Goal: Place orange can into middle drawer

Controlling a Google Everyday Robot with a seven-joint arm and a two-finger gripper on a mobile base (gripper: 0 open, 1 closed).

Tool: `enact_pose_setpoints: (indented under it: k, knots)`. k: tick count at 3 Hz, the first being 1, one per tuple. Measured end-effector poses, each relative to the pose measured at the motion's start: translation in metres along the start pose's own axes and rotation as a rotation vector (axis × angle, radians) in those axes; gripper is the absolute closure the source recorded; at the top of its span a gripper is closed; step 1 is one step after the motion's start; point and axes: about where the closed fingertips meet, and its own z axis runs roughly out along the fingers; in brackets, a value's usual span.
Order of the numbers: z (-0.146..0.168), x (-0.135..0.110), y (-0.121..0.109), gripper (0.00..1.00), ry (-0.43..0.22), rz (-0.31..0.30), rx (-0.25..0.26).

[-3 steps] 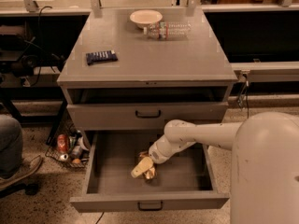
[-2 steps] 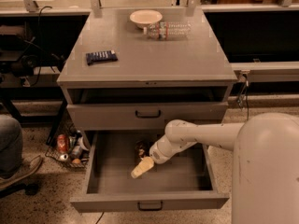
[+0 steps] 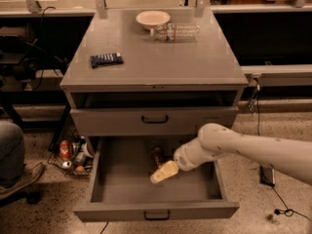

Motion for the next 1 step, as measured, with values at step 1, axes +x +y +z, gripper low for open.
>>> enact_pose_setpoints:
  k: [1]
  knots:
    - [-0.0726, 0.0212, 0.0086, 0.00, -0.079, 0.028, 0.058]
